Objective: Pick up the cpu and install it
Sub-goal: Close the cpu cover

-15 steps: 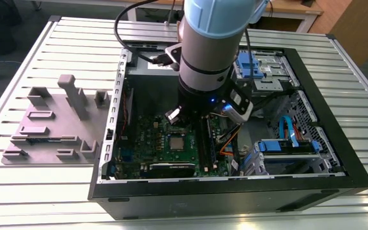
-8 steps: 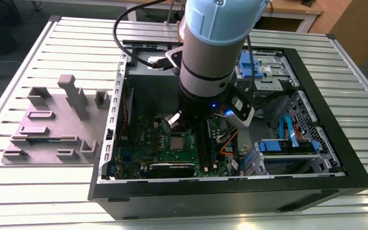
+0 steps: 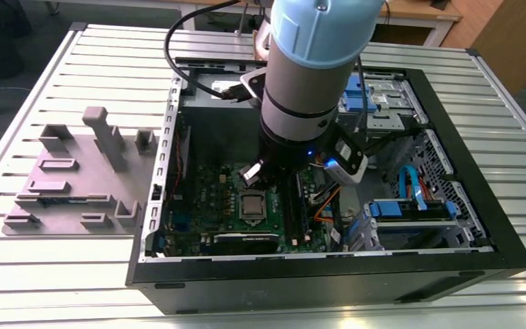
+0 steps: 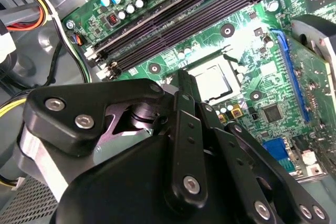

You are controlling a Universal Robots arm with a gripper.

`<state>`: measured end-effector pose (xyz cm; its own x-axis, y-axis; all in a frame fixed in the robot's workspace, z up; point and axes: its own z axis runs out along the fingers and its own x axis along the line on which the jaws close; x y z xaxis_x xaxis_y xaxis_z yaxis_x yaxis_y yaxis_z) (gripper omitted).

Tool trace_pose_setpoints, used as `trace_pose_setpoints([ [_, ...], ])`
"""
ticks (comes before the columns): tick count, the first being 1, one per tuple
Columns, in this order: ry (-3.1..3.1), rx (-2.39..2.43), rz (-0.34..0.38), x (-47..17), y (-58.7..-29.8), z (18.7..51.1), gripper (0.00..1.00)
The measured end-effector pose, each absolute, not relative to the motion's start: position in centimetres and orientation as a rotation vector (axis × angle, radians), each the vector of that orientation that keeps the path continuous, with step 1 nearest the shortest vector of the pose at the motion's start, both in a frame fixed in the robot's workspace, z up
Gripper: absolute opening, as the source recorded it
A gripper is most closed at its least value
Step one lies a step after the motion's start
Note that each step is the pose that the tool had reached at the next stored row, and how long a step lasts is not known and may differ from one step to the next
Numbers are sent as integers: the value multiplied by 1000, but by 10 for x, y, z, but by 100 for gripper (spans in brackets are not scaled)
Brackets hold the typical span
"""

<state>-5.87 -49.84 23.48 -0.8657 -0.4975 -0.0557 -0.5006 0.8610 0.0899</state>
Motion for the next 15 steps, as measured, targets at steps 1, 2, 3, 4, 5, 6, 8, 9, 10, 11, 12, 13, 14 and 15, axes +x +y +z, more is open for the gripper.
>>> trace_pose_setpoints([
  [1, 3001, -805, 158, -59, -498, 235, 11],
  [2, 3001, -805, 158, -59, -498, 235, 11],
  [3, 3001, -805, 158, -59, -498, 235, 11],
  [4, 3001, -806, 158, -59, -498, 235, 11],
  [5, 3001, -806, 158, -59, -498, 235, 11],
  [6, 3001, -806, 157, -59, -498, 235, 11],
  [8, 3001, -805, 158, -59, -496, 235, 11],
  [9, 3001, -805, 158, -59, -495, 235, 11],
  [10, 3001, -805, 158, -58, -493, 235, 11],
  [11, 3001, -805, 158, -58, -491, 235, 11],
  [12, 3001, -805, 158, -58, -489, 235, 11],
  [13, 3001, -805, 158, -58, -487, 235, 11],
  [14, 3001, -805, 158, -58, -485, 235, 11],
  [15, 3001, -805, 158, -58, -483, 235, 11],
])
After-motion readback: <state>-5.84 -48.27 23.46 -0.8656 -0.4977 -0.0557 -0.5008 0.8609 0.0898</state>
